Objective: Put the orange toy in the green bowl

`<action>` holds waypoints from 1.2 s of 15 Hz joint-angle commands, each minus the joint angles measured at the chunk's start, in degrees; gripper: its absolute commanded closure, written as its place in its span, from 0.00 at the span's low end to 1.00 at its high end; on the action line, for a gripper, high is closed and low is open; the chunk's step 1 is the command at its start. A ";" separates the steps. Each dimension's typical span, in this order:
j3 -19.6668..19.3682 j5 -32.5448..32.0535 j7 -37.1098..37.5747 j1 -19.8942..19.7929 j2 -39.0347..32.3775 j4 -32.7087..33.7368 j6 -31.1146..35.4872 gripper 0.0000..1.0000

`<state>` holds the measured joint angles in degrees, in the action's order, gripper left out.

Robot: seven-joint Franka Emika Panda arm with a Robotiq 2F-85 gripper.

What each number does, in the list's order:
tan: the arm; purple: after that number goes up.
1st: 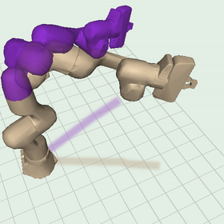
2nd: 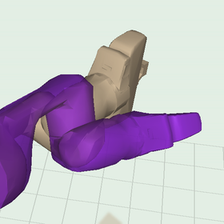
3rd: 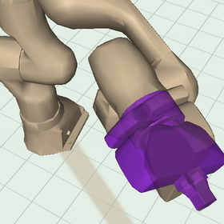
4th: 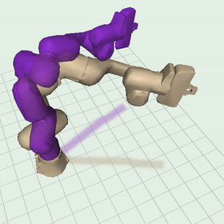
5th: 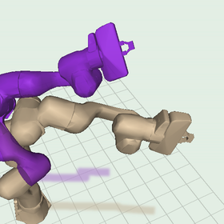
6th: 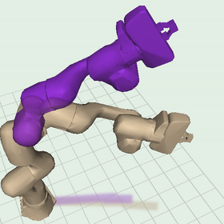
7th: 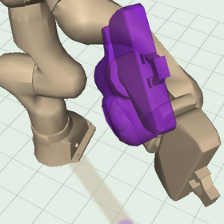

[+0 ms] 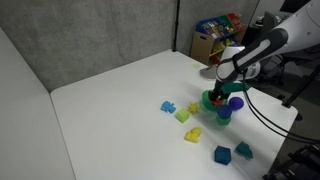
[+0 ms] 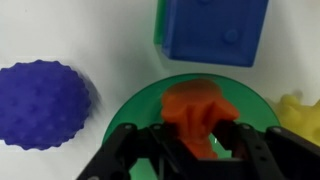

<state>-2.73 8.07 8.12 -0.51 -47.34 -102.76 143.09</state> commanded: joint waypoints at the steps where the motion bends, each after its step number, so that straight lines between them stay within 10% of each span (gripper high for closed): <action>1: 0.22 -0.78 -0.96 -0.67 3.93 -3.56 -1.35 0.39; 7: 0.35 -0.75 -1.56 -0.62 9.36 -6.18 -0.41 0.00; 18: 4.56 1.79 -9.13 -2.64 26.54 -13.41 -8.04 0.00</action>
<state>0.38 8.51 2.64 -1.50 -27.54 -111.94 139.33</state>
